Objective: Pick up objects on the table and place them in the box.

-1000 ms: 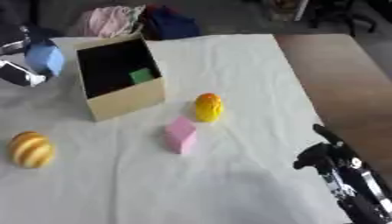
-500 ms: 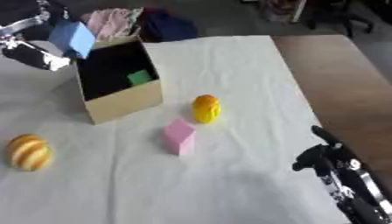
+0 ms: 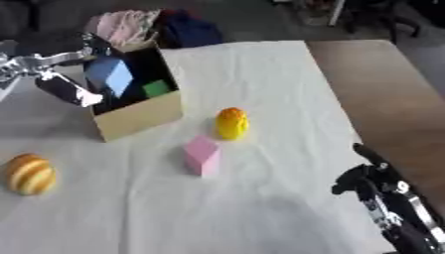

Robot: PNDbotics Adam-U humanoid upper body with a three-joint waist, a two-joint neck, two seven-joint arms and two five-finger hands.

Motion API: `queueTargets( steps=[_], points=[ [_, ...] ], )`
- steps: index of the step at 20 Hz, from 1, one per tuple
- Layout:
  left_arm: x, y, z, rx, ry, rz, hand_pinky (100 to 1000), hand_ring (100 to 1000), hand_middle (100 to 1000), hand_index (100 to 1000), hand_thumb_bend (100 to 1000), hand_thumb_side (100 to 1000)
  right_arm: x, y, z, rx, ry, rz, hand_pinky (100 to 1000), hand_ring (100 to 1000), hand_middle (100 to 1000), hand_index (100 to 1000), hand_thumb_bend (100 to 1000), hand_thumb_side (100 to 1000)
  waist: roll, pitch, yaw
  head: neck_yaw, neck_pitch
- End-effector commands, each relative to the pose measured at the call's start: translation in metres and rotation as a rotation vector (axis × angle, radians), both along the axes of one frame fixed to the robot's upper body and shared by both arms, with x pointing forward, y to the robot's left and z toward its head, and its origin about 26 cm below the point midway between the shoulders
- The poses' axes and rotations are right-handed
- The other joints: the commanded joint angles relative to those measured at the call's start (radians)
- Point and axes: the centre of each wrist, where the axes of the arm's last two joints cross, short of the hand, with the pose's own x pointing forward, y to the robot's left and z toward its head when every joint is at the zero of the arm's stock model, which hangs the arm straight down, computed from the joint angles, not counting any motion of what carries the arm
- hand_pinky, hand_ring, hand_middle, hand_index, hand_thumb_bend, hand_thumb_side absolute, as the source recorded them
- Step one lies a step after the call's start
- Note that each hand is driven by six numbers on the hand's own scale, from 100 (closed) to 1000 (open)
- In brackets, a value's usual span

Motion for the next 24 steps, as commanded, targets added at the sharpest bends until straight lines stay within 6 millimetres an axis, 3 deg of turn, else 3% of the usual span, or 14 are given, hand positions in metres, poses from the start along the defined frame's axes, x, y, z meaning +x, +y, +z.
queueTargets(
  steps=[1,3,4,7,9,13,18,24],
  points=[
    [-0.003,0.002,0.010,0.078,0.000,0.022,858,846,866,987,161,329,0.001,-0.002,0.005,-0.010,-0.017,0.002,667,578,573,967,100,544,0.010,-0.034,0.001,-0.001,-0.009],
    [-0.005,0.003,0.013,0.125,0.007,0.043,886,881,911,1000,179,376,0.001,-0.002,0.004,-0.011,-0.015,0.000,667,578,573,967,100,545,0.010,-0.034,0.003,-0.001,-0.009],
    [-0.006,0.004,0.015,0.139,0.006,0.051,897,898,932,1000,153,465,0.001,-0.003,0.004,-0.011,-0.015,-0.001,667,578,573,967,100,545,0.010,-0.033,0.003,-0.001,-0.009],
    [-0.011,0.008,0.024,0.151,-0.015,0.069,914,922,961,1000,117,566,0.001,-0.003,0.005,-0.012,-0.016,-0.002,667,579,573,966,100,545,0.012,-0.032,0.007,-0.003,-0.011],
    [-0.016,0.011,0.030,0.144,-0.033,0.074,917,926,965,1000,106,555,0.001,-0.003,0.005,-0.013,-0.017,-0.003,668,579,574,965,100,546,0.012,-0.032,0.010,-0.005,-0.011],
    [-0.036,0.016,0.045,0.111,-0.068,0.032,869,837,859,982,100,388,0.001,-0.004,0.006,-0.015,-0.022,-0.009,668,579,574,965,100,543,0.015,-0.029,0.017,-0.009,-0.013],
    [-0.075,0.025,0.047,0.125,0.024,-0.010,859,821,844,973,125,428,0.002,-0.005,0.008,-0.018,-0.030,-0.016,669,579,574,965,100,540,0.023,-0.026,0.030,-0.017,-0.017],
    [-0.114,0.035,0.019,0.202,0.173,0.034,857,823,848,971,196,519,0.003,-0.006,0.010,-0.018,-0.038,-0.029,669,579,574,965,100,542,0.026,-0.022,0.050,-0.027,-0.018]
  ],
)
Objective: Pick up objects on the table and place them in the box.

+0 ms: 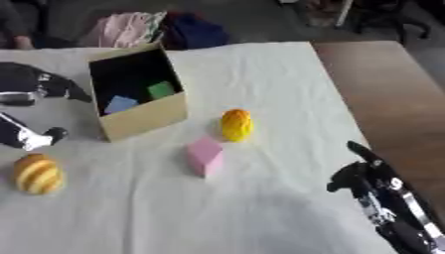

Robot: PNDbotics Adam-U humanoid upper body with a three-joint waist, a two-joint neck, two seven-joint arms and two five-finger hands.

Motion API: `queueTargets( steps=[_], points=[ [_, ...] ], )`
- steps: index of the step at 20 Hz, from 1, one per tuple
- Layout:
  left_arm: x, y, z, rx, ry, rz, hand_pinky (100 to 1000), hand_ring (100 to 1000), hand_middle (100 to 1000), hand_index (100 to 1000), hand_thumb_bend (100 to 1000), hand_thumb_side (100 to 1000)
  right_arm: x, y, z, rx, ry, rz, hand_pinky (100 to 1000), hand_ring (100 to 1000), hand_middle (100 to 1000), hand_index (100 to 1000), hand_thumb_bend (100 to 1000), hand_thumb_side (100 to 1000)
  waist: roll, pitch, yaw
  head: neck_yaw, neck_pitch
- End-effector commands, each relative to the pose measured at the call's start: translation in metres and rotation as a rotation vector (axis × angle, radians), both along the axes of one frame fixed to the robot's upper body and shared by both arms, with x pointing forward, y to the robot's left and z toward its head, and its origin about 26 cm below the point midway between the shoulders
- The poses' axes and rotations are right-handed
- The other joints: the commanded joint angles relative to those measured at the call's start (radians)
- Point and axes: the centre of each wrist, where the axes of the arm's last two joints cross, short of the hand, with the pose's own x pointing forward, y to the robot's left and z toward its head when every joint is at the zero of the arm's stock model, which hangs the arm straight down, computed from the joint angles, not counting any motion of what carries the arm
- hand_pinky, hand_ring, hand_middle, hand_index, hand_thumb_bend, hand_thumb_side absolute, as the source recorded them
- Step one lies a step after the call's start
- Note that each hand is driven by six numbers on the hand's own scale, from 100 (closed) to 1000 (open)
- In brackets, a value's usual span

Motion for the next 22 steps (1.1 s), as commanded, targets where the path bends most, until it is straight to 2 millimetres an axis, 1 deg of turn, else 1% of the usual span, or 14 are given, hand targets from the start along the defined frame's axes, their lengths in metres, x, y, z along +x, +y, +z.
queueTargets(
  steps=[1,4,6,7,8,9,11,13,16,18,20,21,22],
  points=[
    [-0.017,0.002,0.010,0.073,-0.005,0.025,861,830,855,975,253,525,0.001,-0.003,0.008,-0.012,-0.029,-0.012,669,579,574,965,100,542,0.017,-0.021,0.007,-0.006,-0.011],
    [-0.021,0.005,-0.009,0.119,0.029,0.071,861,833,859,972,290,535,0.001,-0.002,0.010,-0.012,-0.033,-0.006,670,579,574,965,100,538,0.017,-0.020,0.014,-0.010,-0.009],
    [-0.019,0.009,-0.021,0.144,0.044,0.106,864,838,866,960,346,532,0.002,-0.002,0.010,-0.014,-0.035,-0.005,670,579,574,965,100,534,0.015,-0.021,0.016,-0.011,-0.010],
    [-0.017,0.012,-0.026,0.158,0.050,0.123,866,842,871,959,399,525,0.002,-0.002,0.010,-0.014,-0.035,-0.005,670,579,574,964,100,534,0.015,-0.021,0.015,-0.011,-0.011],
    [-0.016,0.015,-0.031,0.174,0.053,0.138,866,843,871,959,407,525,0.001,-0.002,0.010,-0.014,-0.035,-0.006,670,579,574,964,100,535,0.014,-0.022,0.015,-0.011,-0.010],
    [-0.014,0.018,-0.036,0.190,0.055,0.154,867,846,875,959,459,512,0.001,-0.002,0.009,-0.014,-0.034,-0.007,670,579,574,964,100,536,0.013,-0.022,0.014,-0.011,-0.010],
    [-0.010,0.024,-0.045,0.214,0.054,0.180,868,848,878,960,490,485,0.001,-0.002,0.009,-0.015,-0.032,-0.009,670,579,574,964,100,536,0.012,-0.022,0.014,-0.012,-0.009],
    [-0.006,0.028,-0.050,0.224,0.037,0.198,866,848,878,958,504,485,0.001,-0.002,0.009,-0.014,-0.032,-0.009,670,578,574,964,100,537,0.012,-0.022,0.014,-0.011,-0.009],
    [-0.001,0.034,-0.060,0.223,0.003,0.218,860,842,870,952,499,488,0.001,-0.002,0.009,-0.013,-0.032,-0.008,669,578,573,963,100,539,0.011,-0.021,0.015,-0.012,-0.009],
    [0.001,0.037,-0.065,0.214,-0.011,0.224,845,819,845,932,460,476,0.001,-0.002,0.009,-0.013,-0.031,-0.010,670,578,573,963,100,540,0.010,-0.021,0.015,-0.012,-0.009],
    [0.002,0.040,-0.068,0.197,-0.028,0.225,815,775,797,890,398,451,0.001,-0.003,0.008,-0.013,-0.030,-0.013,670,578,573,963,100,540,0.009,-0.021,0.016,-0.011,-0.009],
    [0.003,0.040,-0.069,0.185,-0.038,0.224,792,745,763,860,340,424,0.001,-0.003,0.008,-0.013,-0.029,-0.015,670,578,573,962,100,541,0.008,-0.021,0.016,-0.011,-0.009],
    [0.003,0.041,-0.069,0.173,-0.048,0.223,779,729,745,844,319,414,0.000,-0.003,0.008,-0.012,-0.029,-0.015,670,578,573,962,100,541,0.008,-0.021,0.017,-0.011,-0.008]
  ],
)
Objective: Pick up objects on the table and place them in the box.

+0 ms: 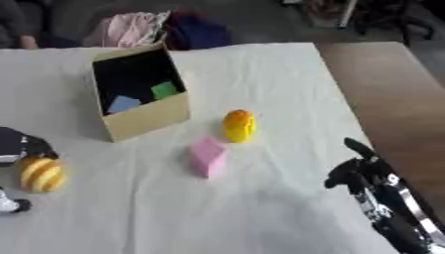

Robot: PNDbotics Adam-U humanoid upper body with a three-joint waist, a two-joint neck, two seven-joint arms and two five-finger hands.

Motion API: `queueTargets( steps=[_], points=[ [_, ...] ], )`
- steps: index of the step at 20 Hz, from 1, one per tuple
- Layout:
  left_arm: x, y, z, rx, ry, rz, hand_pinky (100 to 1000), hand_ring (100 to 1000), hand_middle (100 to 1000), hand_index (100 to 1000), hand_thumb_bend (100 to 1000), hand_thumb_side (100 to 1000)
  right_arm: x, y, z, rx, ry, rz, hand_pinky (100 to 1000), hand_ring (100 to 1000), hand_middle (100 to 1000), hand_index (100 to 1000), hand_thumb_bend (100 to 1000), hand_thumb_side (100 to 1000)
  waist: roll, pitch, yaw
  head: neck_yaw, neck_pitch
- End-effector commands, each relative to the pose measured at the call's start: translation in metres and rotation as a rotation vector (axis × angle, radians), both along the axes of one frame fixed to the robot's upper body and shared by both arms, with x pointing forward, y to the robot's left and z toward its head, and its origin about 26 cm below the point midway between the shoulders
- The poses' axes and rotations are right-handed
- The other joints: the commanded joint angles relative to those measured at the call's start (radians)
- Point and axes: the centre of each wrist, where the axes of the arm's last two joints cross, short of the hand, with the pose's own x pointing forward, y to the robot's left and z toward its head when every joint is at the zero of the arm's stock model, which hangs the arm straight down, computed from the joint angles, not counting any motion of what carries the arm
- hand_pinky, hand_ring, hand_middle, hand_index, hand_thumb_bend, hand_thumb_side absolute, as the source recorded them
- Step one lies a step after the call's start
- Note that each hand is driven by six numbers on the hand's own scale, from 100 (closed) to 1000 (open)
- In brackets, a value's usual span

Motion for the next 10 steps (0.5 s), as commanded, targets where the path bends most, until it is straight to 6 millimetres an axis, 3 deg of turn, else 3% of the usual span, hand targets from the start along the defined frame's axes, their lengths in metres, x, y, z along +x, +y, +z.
queueTargets(
  steps=[1,6,10],
  points=[
    [0.002,0.005,0.007,-0.002,-0.053,0.000,752,688,700,809,285,397,-0.001,-0.003,0.006,-0.008,-0.023,-0.010,670,578,573,962,100,542,0.008,-0.021,0.003,-0.002,-0.008],
    [0.001,0.003,0.018,-0.051,-0.093,-0.019,650,558,555,691,160,345,-0.001,-0.003,0.006,-0.007,-0.020,-0.013,670,577,573,962,100,544,0.008,-0.022,0.005,-0.004,-0.008],
    [-0.002,-0.007,0.052,-0.070,-0.152,-0.055,648,551,545,681,146,338,-0.002,-0.004,0.005,-0.007,-0.016,-0.016,670,577,573,962,100,546,0.009,-0.027,0.007,-0.008,-0.006]
  ],
)
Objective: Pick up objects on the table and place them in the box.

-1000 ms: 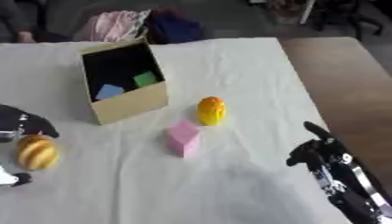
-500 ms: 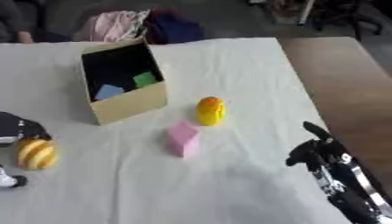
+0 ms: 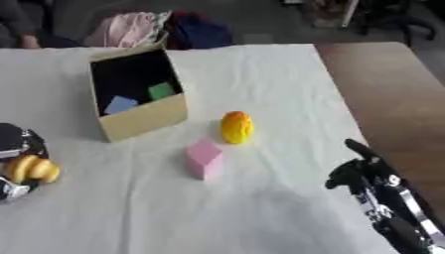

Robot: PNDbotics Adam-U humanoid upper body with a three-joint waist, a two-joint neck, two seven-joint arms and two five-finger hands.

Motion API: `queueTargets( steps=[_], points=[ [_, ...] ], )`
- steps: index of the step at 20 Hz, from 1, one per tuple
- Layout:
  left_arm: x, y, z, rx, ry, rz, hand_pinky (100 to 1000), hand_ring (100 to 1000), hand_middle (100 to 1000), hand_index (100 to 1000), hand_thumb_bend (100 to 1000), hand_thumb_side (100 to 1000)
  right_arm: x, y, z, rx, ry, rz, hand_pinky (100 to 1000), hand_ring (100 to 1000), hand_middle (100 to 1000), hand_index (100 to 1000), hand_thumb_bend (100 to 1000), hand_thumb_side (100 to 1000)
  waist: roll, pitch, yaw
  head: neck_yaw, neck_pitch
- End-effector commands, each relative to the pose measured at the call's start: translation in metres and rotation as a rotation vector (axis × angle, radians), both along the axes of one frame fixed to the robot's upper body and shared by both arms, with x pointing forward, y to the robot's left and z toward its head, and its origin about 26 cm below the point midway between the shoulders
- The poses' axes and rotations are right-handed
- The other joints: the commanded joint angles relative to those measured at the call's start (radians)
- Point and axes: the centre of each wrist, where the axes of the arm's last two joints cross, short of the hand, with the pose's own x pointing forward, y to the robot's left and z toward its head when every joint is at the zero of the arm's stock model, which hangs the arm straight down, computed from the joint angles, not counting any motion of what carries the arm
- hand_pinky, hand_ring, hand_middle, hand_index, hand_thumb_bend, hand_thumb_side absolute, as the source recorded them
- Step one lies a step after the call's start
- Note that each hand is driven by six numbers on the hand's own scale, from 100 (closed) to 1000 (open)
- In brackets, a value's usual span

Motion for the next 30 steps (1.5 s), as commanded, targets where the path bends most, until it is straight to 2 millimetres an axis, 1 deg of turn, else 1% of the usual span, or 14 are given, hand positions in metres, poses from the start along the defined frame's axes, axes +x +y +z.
queueTargets(
  steps=[1,3,4,6,7,8,10,15,19,23,24,27,30],
  points=[
    [-0.004,-0.003,0.046,0.024,-0.091,-0.024,653,555,550,685,161,341,0.000,-0.002,0.006,-0.010,-0.019,-0.006,670,577,573,962,100,546,0.010,-0.028,0.002,-0.005,-0.006],
    [-0.004,-0.010,0.072,0.033,-0.152,-0.045,660,562,556,691,174,340,-0.001,-0.002,0.005,-0.011,-0.014,-0.003,670,577,573,962,100,548,0.010,-0.032,0.001,-0.004,-0.004],
    [-0.003,-0.012,0.083,0.031,-0.181,-0.051,669,569,561,695,161,335,-0.001,-0.002,0.005,-0.012,-0.011,-0.001,670,577,573,962,100,550,0.011,-0.035,0.000,-0.002,-0.002],
    [0.005,-0.015,0.099,0.009,-0.232,-0.057,677,578,566,701,125,314,-0.002,-0.002,0.004,-0.013,-0.006,0.003,670,577,573,962,100,552,0.011,-0.038,-0.004,0.001,0.001],
    [0.012,-0.016,0.104,-0.014,-0.252,-0.058,676,579,566,703,100,342,-0.002,-0.001,0.003,-0.013,-0.004,0.006,670,576,573,962,100,552,0.011,-0.040,-0.006,0.002,0.002],
    [0.020,-0.017,0.108,-0.042,-0.271,-0.060,678,582,566,704,100,294,-0.002,-0.001,0.003,-0.013,-0.003,0.009,670,576,573,962,100,552,0.011,-0.041,-0.009,0.003,0.003],
    [0.039,-0.022,0.110,-0.084,-0.299,-0.067,689,599,578,714,100,291,-0.002,0.000,0.003,-0.012,-0.001,0.015,670,576,573,962,100,551,0.011,-0.043,-0.016,0.006,0.005],
    [0.083,-0.040,0.098,-0.116,-0.340,-0.086,707,619,594,727,100,282,-0.002,0.002,0.002,-0.008,0.004,0.031,669,575,572,962,100,557,0.006,-0.044,-0.038,0.011,0.010],
    [0.107,-0.053,0.081,-0.146,-0.380,-0.096,737,667,641,766,100,270,-0.002,0.004,0.001,-0.004,0.010,0.043,669,575,572,961,100,563,0.000,-0.044,-0.052,0.020,0.015],
    [0.123,-0.062,0.063,-0.205,-0.418,-0.100,748,689,667,781,100,254,-0.002,0.006,0.000,-0.001,0.014,0.055,669,575,572,961,100,562,-0.006,-0.045,-0.059,0.030,0.015],
    [0.126,-0.064,0.059,-0.224,-0.430,-0.102,760,716,701,805,100,252,-0.002,0.006,0.000,-0.001,0.015,0.058,669,575,573,961,100,562,-0.008,-0.046,-0.060,0.032,0.015],
    [0.130,-0.068,0.049,-0.254,-0.459,-0.120,794,766,756,846,100,247,-0.002,0.007,0.000,-0.001,0.016,0.062,670,574,573,961,100,561,-0.010,-0.047,-0.062,0.033,0.013],
    [0.129,-0.072,0.047,-0.262,-0.477,-0.150,843,841,857,917,100,243,-0.002,0.007,0.000,-0.001,0.015,0.063,670,574,573,961,100,559,-0.010,-0.048,-0.060,0.030,0.013]
  ],
)
